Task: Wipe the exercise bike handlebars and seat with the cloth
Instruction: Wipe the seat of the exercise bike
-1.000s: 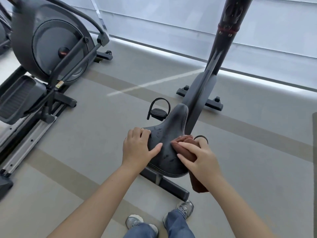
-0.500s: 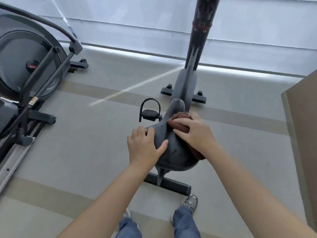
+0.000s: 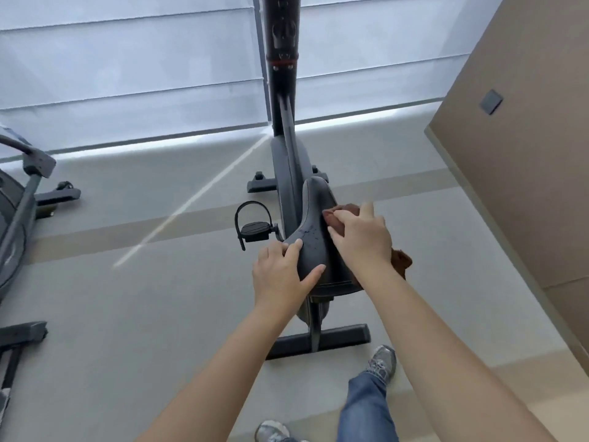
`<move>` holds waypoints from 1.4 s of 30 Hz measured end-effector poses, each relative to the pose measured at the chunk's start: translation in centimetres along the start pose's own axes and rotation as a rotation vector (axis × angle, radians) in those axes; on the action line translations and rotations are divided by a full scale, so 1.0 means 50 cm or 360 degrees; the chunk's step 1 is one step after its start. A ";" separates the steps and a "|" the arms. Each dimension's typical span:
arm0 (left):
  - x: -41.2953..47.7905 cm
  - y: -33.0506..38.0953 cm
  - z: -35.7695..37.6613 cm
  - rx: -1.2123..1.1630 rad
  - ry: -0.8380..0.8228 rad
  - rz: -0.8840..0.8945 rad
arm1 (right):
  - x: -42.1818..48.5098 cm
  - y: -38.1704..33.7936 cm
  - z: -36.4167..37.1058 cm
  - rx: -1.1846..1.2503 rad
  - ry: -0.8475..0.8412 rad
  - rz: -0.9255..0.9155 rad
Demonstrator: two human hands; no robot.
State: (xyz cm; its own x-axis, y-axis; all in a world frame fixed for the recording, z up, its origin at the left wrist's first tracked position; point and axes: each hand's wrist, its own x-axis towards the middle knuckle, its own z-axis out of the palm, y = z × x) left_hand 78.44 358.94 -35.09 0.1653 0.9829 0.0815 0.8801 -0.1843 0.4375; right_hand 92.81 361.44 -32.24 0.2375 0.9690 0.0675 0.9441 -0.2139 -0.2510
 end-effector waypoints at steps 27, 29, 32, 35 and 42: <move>0.105 -0.065 -0.057 -0.0124 -0.0335 0.0798 | -0.026 -0.006 0.007 0.0158 0.0018 -0.0153; 0.112 -0.066 -0.056 -0.0151 -0.0368 0.0834 | 0.033 -0.023 0.019 0.0115 0.0016 -0.0046; 0.125 -0.074 -0.052 -0.0196 -0.0404 0.0916 | 0.128 -0.050 0.039 0.0075 0.0041 0.0002; 0.147 -0.086 -0.047 -0.0233 -0.0433 0.1039 | 0.152 -0.057 0.037 0.0110 -0.0012 -0.0004; 0.241 -0.102 -0.051 -0.0248 -0.0679 0.1546 | -0.001 0.014 0.010 0.0327 0.0087 0.0343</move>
State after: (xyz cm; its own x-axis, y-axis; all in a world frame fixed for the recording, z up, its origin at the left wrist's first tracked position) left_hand 74.82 371.74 -34.04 0.9326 0.3285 0.1496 0.2267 -0.8555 0.4656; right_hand 93.34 361.29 -32.91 0.4443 0.8949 0.0418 0.8059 -0.3789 -0.4550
